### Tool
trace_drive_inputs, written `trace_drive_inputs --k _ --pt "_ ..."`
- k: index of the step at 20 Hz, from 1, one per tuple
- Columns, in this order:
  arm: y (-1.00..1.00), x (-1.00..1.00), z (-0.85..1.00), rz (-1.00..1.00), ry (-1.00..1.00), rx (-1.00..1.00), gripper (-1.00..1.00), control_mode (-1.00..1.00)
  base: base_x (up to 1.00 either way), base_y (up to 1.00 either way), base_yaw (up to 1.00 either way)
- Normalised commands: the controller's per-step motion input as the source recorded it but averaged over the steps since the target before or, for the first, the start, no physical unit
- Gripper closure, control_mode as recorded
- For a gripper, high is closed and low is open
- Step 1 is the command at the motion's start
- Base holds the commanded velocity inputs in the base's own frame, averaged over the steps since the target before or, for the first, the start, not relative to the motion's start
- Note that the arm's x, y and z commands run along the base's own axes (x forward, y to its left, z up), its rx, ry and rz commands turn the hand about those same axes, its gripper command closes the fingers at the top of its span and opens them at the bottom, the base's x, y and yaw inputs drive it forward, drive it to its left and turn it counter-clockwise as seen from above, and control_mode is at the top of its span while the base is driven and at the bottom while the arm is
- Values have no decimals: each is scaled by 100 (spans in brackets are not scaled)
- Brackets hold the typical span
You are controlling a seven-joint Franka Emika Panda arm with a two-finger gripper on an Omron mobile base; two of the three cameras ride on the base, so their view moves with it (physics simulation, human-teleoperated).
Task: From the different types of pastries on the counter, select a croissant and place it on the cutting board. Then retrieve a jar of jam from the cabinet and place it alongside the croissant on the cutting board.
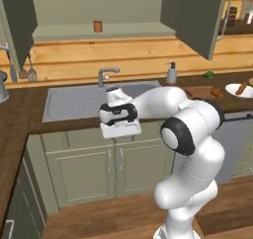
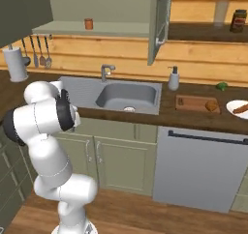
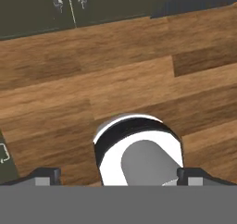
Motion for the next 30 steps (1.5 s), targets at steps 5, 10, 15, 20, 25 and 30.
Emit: trace_drive_inputs --k 5,10,15,20,25,30 --pt "0 0 0 0 0 0 -100 100 100 25 0" --pt "0 0 0 0 0 0 -100 100 96 30 0" --pt "0 0 0 0 0 0 -100 100 40 68 -5" --pt "0 0 0 0 0 0 -100 100 59 24 -2" --pt "0 0 0 0 0 0 -100 100 66 -8 1" --pt "0 0 0 0 0 0 -100 100 -25 0 0"
